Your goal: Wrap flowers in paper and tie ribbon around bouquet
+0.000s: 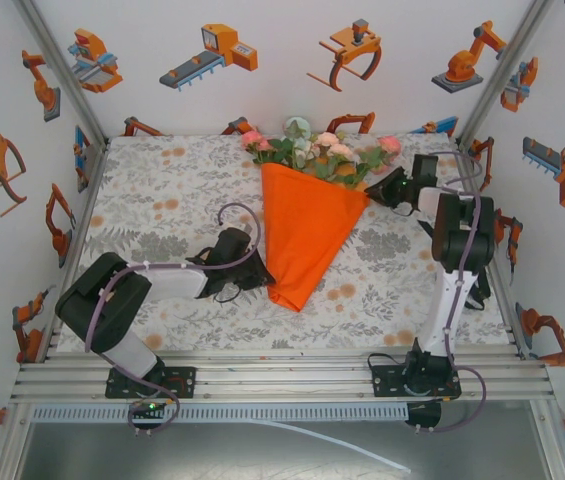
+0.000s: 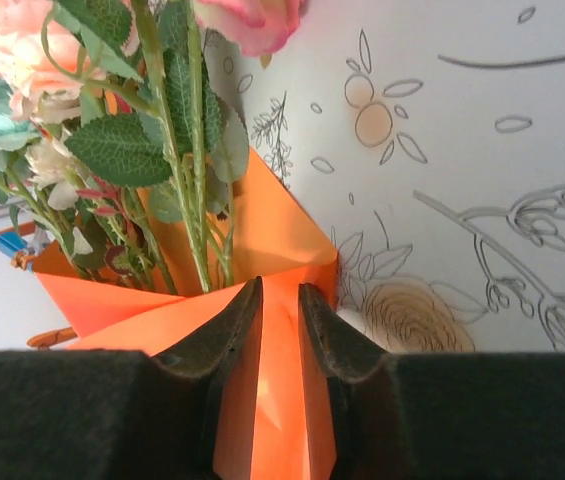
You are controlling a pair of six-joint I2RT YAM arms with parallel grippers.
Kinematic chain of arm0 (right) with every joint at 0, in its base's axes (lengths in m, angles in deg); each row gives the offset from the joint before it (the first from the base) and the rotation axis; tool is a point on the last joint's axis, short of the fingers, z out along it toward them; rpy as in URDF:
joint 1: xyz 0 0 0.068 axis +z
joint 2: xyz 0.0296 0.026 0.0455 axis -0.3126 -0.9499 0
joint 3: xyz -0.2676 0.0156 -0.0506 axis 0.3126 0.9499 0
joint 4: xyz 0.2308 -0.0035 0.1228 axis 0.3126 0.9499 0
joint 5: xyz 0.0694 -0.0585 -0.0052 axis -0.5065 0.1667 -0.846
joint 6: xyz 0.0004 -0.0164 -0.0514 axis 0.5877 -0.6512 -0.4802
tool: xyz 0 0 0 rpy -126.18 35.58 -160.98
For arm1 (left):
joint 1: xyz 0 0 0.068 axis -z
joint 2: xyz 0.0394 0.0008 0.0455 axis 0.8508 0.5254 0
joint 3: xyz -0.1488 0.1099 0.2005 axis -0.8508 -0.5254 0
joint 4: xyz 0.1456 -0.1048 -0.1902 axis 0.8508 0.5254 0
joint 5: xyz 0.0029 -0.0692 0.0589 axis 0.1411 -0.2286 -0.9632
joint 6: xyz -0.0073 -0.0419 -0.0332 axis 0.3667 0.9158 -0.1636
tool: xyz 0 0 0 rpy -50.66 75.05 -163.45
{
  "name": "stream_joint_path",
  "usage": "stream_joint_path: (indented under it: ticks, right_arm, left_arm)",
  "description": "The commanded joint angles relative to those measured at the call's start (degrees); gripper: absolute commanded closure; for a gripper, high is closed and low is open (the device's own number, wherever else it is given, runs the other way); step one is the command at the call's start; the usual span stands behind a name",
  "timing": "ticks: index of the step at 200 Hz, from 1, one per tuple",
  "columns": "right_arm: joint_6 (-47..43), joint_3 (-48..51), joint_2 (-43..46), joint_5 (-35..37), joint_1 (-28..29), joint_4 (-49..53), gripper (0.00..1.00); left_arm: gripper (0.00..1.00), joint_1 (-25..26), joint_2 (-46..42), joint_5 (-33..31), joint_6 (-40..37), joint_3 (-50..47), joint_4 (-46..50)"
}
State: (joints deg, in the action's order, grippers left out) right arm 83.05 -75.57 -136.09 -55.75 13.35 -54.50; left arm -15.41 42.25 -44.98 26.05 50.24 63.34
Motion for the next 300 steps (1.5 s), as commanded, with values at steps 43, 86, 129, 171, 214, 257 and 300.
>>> stream_joint_path:
  ticks: [43,86,129,171,214,257,300]
  right_arm:
    - [-4.3,10.5,25.1,0.7,0.5,5.6,0.62]
    - [-6.6,23.3,40.5,4.4,6.1,9.4,0.56]
    - [-4.6,35.4,50.1,10.6,18.2,12.2,0.48]
    - [0.4,43.0,50.6,15.8,26.1,10.3,0.22]
    - [-4.1,39.4,44.2,18.2,25.8,10.1,0.26]
    - [-5.3,35.0,36.6,16.5,22.6,6.8,0.45]
    - [-7.3,31.5,31.0,14.1,19.5,4.6,0.64]
  left_arm:
    - [0.71,-0.3,-8.6,-1.7,-4.3,3.8,12.7]
    - [0.69,0.1,-14.7,-3.7,-6.3,5.8,17.5]
    - [0.68,0.5,-12.1,-3.7,-8.0,10.1,19.0]
    - [0.62,-0.5,-5.0,-10.5,-9.6,13.4,19.6]
    - [0.59,-2.4,1.7,-5.7,-8.3,13.4,12.8]
    - [0.70,-2.1,4.7,1.1,-4.4,10.2,7.5]
    - [0.81,-0.3,5.1,2.8,-1.6,6.4,5.1]
